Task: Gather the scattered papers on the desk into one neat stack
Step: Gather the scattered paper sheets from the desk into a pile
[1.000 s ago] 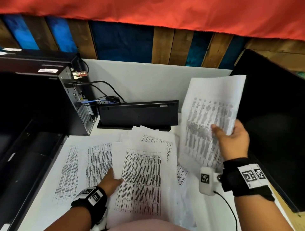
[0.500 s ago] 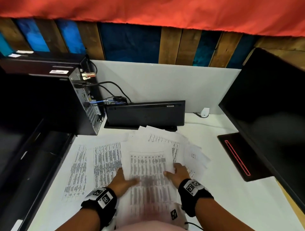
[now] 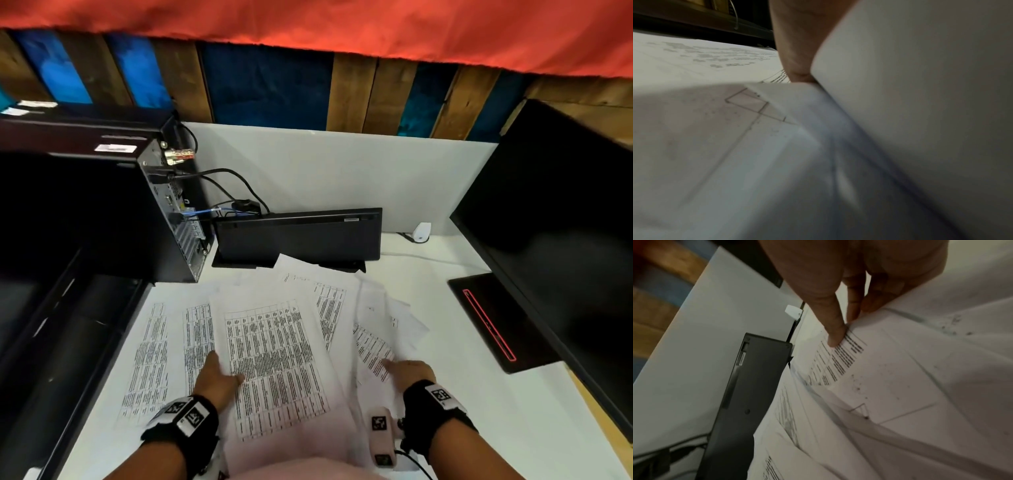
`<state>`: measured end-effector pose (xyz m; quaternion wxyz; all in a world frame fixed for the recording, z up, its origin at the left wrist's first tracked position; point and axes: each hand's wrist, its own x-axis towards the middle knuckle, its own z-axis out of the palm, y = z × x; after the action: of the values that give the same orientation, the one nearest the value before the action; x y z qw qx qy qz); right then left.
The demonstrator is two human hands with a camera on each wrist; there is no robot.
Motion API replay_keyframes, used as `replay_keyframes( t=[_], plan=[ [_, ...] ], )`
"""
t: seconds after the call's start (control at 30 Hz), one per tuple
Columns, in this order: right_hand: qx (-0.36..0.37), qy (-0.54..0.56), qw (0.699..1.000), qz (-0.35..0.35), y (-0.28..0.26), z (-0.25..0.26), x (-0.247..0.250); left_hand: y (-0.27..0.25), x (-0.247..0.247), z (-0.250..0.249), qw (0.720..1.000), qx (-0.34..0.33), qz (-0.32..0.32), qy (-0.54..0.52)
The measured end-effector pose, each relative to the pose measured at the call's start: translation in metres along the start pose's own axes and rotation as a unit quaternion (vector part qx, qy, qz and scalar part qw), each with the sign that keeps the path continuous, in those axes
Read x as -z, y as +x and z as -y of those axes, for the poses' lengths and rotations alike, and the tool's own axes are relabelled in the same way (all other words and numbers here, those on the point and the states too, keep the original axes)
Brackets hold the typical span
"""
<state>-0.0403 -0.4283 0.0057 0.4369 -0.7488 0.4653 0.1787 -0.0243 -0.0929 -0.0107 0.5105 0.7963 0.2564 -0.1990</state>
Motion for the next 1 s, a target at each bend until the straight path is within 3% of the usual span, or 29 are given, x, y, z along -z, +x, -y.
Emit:
replay_keyframes(
  t=[0.2, 0.3, 0.37, 0.47, 0.53, 0.6, 0.7, 0.77, 0.93, 1.0],
  plan=[
    [-0.038, 0.166, 0.985, -0.008, 0.007, -0.004, 0.005, 0.011, 0.001, 0.008, 0.999, 0.025, 0.014, -0.022],
    [0.047, 0.164, 0.985, -0.035, -0.006, 0.003, 0.005, 0.011, 0.001, 0.009, 0.997, 0.042, 0.027, -0.057],
    [0.12, 0.125, 0.979, -0.106, -0.012, 0.01, 0.011, 0.01, 0.001, 0.009, 0.996, 0.049, 0.03, -0.072],
    [0.149, 0.129, 0.963, -0.183, -0.028, 0.027, 0.027, 0.009, 0.002, 0.008, 0.996, 0.051, 0.027, -0.069],
    [0.176, 0.177, 0.943, -0.22, -0.04, 0.041, 0.042, 0.009, 0.001, 0.007, 0.996, 0.047, 0.03, -0.068],
    [0.256, 0.221, 0.909, -0.243, -0.054, 0.058, 0.057, 0.007, 0.002, 0.005, 0.995, 0.051, 0.032, -0.074],
    [0.384, 0.269, 0.834, -0.291, -0.084, 0.083, 0.078, 0.008, 0.003, 0.005, 0.997, 0.037, 0.035, -0.049],
    [0.428, 0.305, 0.793, -0.307, -0.102, 0.098, 0.089, 0.006, 0.003, 0.003, 0.999, 0.021, 0.038, 0.003],
    [0.461, 0.375, 0.755, -0.276, -0.135, 0.123, 0.1, 0.004, 0.005, 0.004, 0.999, 0.014, 0.041, -0.002],
    [0.449, 0.4, 0.761, -0.244, -0.133, 0.131, 0.1, 0.004, 0.005, 0.005, 0.999, 0.015, 0.048, 0.002]
  ],
)
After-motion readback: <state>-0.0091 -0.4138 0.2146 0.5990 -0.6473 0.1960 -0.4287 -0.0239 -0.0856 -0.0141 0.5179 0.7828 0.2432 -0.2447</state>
